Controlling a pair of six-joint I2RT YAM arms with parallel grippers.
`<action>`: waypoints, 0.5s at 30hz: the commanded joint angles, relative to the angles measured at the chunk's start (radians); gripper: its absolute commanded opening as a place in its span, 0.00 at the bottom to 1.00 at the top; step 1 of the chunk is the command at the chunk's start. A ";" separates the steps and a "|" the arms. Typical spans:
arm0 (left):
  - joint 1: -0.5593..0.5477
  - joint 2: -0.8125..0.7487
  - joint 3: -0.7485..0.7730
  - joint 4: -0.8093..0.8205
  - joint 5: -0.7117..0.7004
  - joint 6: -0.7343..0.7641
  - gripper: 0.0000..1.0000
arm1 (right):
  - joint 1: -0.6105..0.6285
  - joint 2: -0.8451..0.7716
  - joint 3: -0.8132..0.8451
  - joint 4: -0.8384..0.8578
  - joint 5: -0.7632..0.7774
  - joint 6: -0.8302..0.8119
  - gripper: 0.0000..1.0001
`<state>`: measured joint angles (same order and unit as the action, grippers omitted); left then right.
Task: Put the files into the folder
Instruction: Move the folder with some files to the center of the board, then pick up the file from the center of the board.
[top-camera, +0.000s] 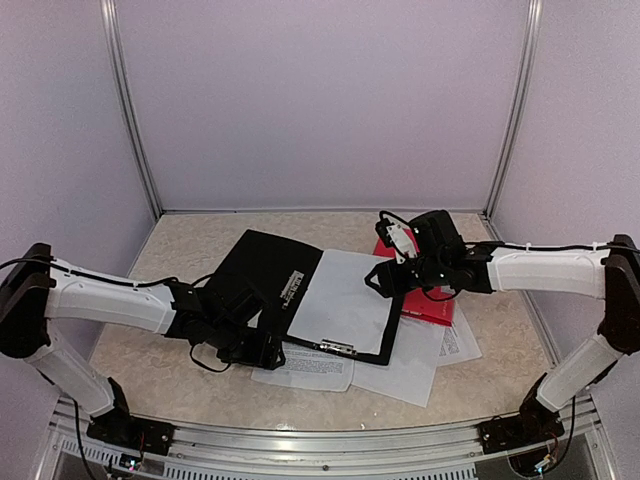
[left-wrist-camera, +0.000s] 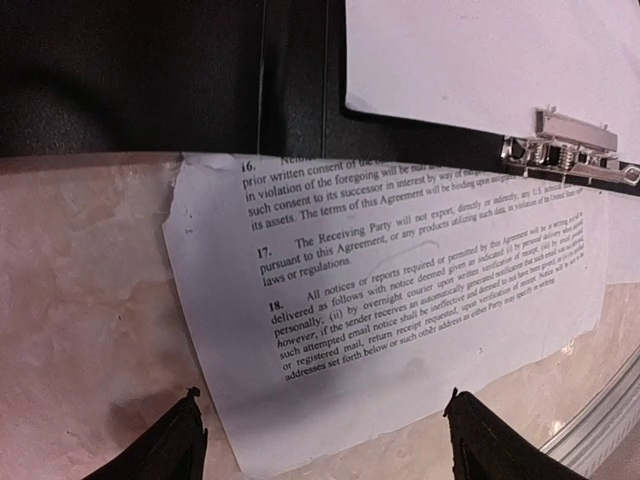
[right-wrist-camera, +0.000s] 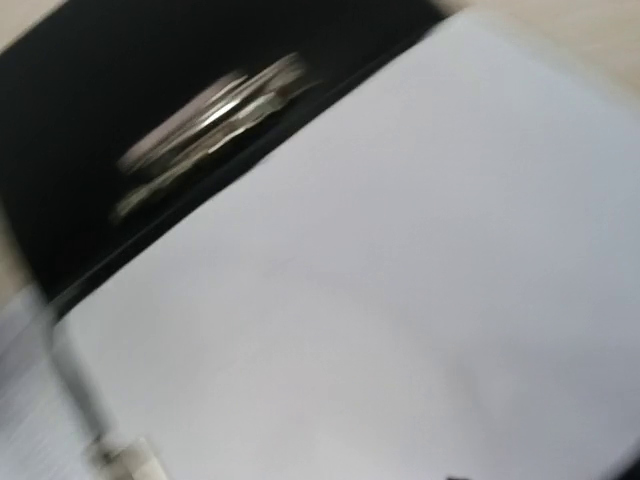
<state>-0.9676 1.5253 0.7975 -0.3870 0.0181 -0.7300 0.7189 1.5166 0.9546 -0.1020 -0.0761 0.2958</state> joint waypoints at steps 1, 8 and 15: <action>-0.030 0.045 0.011 -0.052 -0.004 -0.068 0.79 | 0.086 -0.024 -0.121 0.085 -0.105 0.030 0.50; -0.053 0.093 0.004 -0.065 -0.004 -0.102 0.71 | 0.243 0.016 -0.183 0.173 -0.137 0.056 0.46; -0.092 0.140 -0.004 -0.057 -0.037 -0.155 0.57 | 0.315 0.066 -0.224 0.242 -0.154 0.108 0.36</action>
<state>-1.0302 1.5978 0.8165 -0.4000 -0.0101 -0.8345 1.0061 1.5517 0.7631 0.0799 -0.2100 0.3660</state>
